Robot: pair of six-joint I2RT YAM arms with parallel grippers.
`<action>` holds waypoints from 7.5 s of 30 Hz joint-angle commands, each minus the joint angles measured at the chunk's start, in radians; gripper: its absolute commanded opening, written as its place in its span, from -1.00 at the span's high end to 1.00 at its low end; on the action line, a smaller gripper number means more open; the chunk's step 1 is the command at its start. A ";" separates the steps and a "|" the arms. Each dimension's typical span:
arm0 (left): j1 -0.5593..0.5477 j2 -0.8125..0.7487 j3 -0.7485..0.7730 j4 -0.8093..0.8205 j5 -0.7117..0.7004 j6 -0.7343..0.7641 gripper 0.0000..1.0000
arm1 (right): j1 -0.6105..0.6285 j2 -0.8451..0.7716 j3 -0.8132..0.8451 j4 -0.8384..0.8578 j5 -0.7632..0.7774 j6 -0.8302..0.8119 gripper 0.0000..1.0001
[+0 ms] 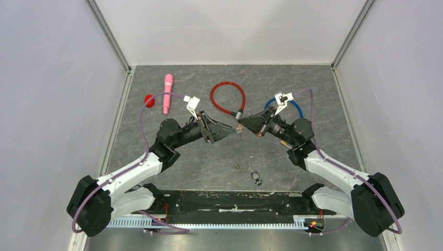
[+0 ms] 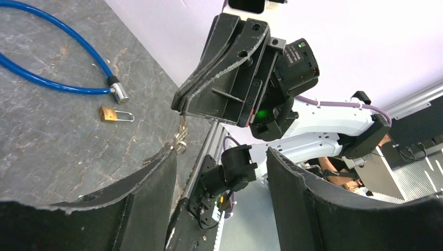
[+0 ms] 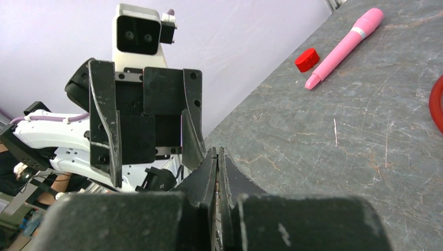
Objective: Unlock with the key
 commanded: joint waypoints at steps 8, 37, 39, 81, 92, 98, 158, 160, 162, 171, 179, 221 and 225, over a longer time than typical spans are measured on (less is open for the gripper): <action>-0.063 0.076 0.017 0.146 -0.069 -0.026 -0.28 | 0.025 -0.037 0.029 0.065 0.064 0.049 1.00; -0.100 0.116 0.022 0.203 -0.109 -0.024 0.35 | 0.053 -0.051 0.010 0.095 0.105 0.069 1.00; -0.100 0.114 0.020 0.208 -0.110 -0.026 0.28 | 0.053 -0.051 0.009 0.095 0.105 0.069 1.00; -0.100 0.093 -0.020 0.269 -0.145 -0.057 0.47 | 0.073 -0.069 -0.006 0.075 0.129 0.044 1.00; -0.100 0.084 -0.032 0.268 -0.151 -0.057 0.93 | 0.088 -0.078 -0.011 0.062 0.143 0.025 1.00; -0.098 0.041 -0.053 0.184 -0.176 -0.020 0.95 | 0.087 -0.089 -0.009 0.026 0.157 -0.004 1.00; 0.463 0.094 0.192 -1.045 0.257 0.590 0.96 | 0.026 0.932 0.926 -1.206 0.787 -0.127 0.68; 0.450 0.084 0.186 -1.041 0.257 0.589 0.95 | 0.032 0.872 0.870 -1.203 0.806 -0.100 0.81; 0.436 0.071 0.178 -1.031 0.255 0.583 0.96 | 0.037 0.810 0.797 -1.199 0.822 -0.120 0.93; 0.341 0.049 0.159 -1.007 0.225 0.557 0.96 | 0.036 0.620 0.526 -1.151 0.774 -0.128 1.00; 0.338 0.060 0.159 -1.012 0.205 0.564 0.96 | 0.052 0.581 0.489 -1.193 0.762 -0.125 0.17; 0.118 0.146 0.174 -0.788 0.180 0.361 0.96 | 0.078 0.611 0.803 -1.553 0.752 0.122 1.00; 0.076 0.185 0.185 -0.730 0.165 0.326 0.96 | 0.077 0.531 0.801 -1.554 0.746 0.161 1.00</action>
